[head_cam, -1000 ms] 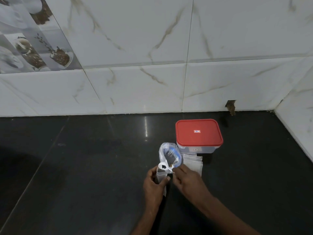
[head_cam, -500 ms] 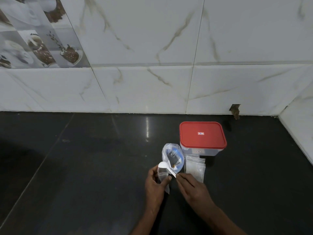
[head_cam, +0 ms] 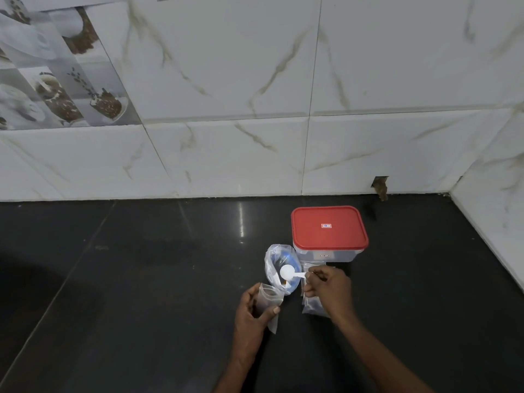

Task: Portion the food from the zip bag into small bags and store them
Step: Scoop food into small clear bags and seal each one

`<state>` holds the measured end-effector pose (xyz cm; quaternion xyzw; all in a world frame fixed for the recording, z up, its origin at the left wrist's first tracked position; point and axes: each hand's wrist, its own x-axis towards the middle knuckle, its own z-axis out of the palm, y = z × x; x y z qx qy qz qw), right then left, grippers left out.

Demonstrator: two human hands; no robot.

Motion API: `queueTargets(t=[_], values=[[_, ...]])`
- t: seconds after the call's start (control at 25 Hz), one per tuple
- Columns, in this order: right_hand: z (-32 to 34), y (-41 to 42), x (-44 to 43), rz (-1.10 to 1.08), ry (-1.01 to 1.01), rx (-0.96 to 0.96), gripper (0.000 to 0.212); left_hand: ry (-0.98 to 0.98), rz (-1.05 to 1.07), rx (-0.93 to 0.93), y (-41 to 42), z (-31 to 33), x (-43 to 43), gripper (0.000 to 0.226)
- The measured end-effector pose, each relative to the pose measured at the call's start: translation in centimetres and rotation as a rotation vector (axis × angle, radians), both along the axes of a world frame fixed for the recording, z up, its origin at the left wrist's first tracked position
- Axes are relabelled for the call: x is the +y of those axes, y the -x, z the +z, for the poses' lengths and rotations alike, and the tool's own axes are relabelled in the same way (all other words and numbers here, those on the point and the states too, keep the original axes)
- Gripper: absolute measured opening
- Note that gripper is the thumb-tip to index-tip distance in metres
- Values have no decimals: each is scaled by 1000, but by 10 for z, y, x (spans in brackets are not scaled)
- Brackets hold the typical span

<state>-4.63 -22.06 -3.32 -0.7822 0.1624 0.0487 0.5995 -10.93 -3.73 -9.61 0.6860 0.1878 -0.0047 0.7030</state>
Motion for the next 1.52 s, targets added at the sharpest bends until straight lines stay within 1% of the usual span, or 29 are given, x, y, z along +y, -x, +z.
queueTargets(t=[0.04, 0.08, 0.12, 0.16, 0.2, 0.24, 0.28, 0.32, 0.4, 0.48, 0.56, 0.68, 0.8, 0.84, 0.92, 1.0, 1.08, 1.16, 1.2, 1.28, 1.4, 1.52], values=[[0, -2, 1, 34, 27, 0, 21, -4, -6, -1, 0, 0, 1, 55], [-1, -2, 2, 70, 111, -31, 29, 1, -8, -3, -1, 2, 2, 51], [0, -2, 1, 90, 265, -88, 35, 7, -2, -1, -1, 3, 3, 49], [0, 1, 0, 84, 416, -171, 36, 26, 6, -2, -2, 5, 3, 49], [2, 8, 1, 80, 494, -282, 32, 43, 15, 0, -3, 5, 2, 50], [2, 17, 4, 125, 487, -385, 27, 65, 20, -2, -3, 6, 1, 52], [2, 28, 8, 221, 447, -451, 24, 74, 21, -5, -2, 6, 0, 54], [1, 38, 12, 349, 412, -477, 24, 83, 14, -15, -1, 7, -1, 55], [-5, 50, 18, 594, 466, -453, 27, 70, 1, -43, 1, 5, -2, 55], [-14, 48, 18, 658, 519, -442, 22, 47, -8, -57, 2, 7, -3, 55], [-14, 41, 16, 639, 466, -386, 13, 34, -13, -55, 0, 7, -2, 57], [-11, 33, 12, 531, 359, -286, 17, 21, -69, -30, 1, 9, 0, 55], [-7, 30, 8, 444, 261, -249, 15, -68, -217, 7, 5, 9, 5, 36], [-4, 31, 7, 425, 215, -243, 18, -97, -240, 26, 7, 9, 5, 30], [0, 33, 8, 399, 149, -235, 26, -85, -224, 46, 10, 7, 5, 23], [4, 38, 11, 378, 136, -209, 41, -12, -176, 48, 13, 8, 3, 22], [-2, 44, 14, 406, 182, -142, 56, 59, -136, 52, 15, 12, 1, 23], [-10, 52, 15, 444, 228, -85, 66, 77, -136, 41, 17, 15, -1, 25], [-14, 54, 15, 425, 232, -76, 68, 80, -147, 32, 18, 16, -2, 27], [-18, 55, 14, 370, 222, -88, 69, 65, -165, 35, 20, 21, -2, 28], [-17, 55, 13, 360, 241, -118, 66, 41, -197, 26, 21, 25, -2, 28], [-13, 55, 7, 373, 189, -110, 57, 13, -163, -31, 18, 33, -3, 15]])
